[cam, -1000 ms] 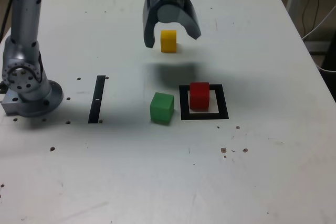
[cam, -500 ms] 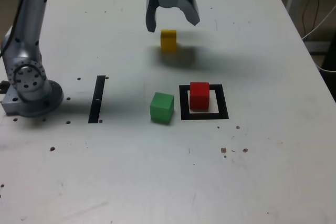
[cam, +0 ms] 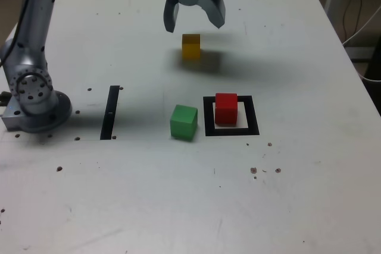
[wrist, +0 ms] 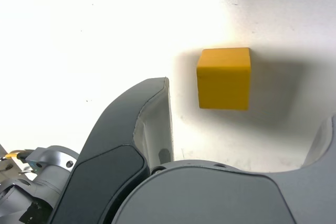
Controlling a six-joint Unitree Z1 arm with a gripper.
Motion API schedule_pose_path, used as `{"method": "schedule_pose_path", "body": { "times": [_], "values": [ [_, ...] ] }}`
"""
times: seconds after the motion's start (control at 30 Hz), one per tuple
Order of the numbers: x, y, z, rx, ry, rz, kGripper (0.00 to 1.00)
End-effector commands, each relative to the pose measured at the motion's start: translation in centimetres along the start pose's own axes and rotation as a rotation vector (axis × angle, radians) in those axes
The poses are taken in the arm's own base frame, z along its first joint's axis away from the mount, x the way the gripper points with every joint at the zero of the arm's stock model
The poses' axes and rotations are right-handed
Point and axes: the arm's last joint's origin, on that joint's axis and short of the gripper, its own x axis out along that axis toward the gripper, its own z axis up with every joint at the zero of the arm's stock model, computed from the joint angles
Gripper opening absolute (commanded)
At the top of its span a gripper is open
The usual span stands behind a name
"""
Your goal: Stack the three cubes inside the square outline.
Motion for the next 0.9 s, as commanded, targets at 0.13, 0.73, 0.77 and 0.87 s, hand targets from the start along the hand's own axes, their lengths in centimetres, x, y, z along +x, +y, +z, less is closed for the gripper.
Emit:
{"method": "schedule_pose_path", "body": {
  "times": [0.13,0.73,0.77,0.87],
  "values": [
    [1.8,0.8,1.0,-0.011,0.036,-0.035,0.99],
    [4.9,1.7,3.1,-0.027,0.091,-0.087,0.86],
    [5.0,1.8,3.1,-0.029,0.094,-0.089,0.83],
    [5.3,1.8,3.2,-0.038,0.105,-0.091,0.73]
  ]
}}
